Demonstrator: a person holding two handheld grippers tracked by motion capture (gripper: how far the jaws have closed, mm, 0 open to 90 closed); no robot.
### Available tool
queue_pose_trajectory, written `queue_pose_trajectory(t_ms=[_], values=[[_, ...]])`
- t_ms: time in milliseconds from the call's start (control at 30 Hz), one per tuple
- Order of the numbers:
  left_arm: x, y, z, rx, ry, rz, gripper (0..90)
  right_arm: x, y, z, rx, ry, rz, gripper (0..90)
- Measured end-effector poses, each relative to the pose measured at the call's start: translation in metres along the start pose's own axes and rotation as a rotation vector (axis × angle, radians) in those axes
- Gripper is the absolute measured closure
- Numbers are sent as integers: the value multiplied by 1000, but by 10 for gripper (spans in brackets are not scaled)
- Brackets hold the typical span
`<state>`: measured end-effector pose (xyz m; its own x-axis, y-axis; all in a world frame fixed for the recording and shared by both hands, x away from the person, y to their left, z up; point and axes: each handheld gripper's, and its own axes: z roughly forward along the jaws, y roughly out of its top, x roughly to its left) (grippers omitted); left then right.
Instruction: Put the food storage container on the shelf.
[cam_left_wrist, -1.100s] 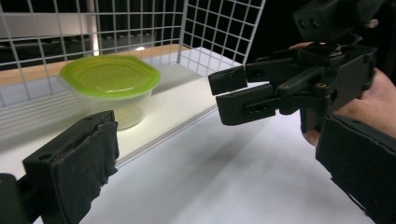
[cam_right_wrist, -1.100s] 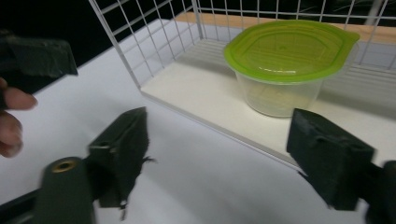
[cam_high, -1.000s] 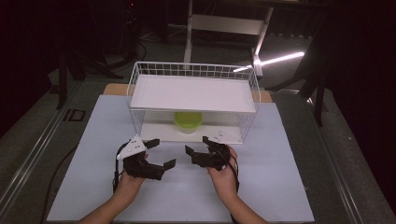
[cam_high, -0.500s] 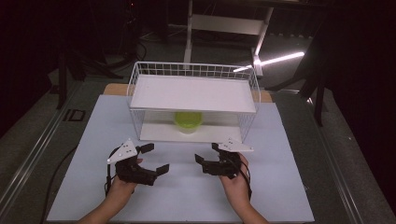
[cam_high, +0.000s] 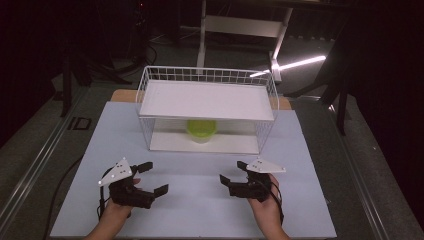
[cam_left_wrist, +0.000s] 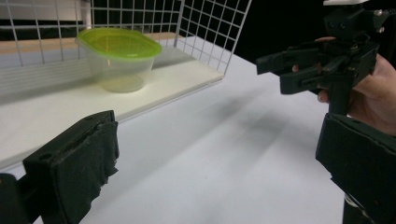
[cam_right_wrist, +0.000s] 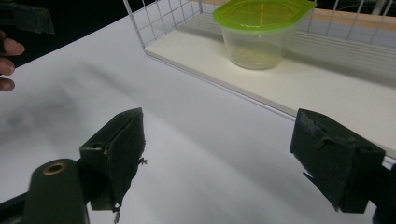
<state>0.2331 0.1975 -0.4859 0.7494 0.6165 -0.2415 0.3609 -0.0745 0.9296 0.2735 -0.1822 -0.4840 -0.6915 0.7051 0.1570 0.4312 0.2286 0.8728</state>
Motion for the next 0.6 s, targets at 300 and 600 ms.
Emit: queue_pose_trajectory(t_ms=[300, 600], values=[[2, -6, -17, 3, 7, 1, 4, 0, -9, -13, 16, -4, 0, 176], [5, -12, -22, 23, 7, 18, 3, -2, -18, -20, 33, -10, 2, 173]])
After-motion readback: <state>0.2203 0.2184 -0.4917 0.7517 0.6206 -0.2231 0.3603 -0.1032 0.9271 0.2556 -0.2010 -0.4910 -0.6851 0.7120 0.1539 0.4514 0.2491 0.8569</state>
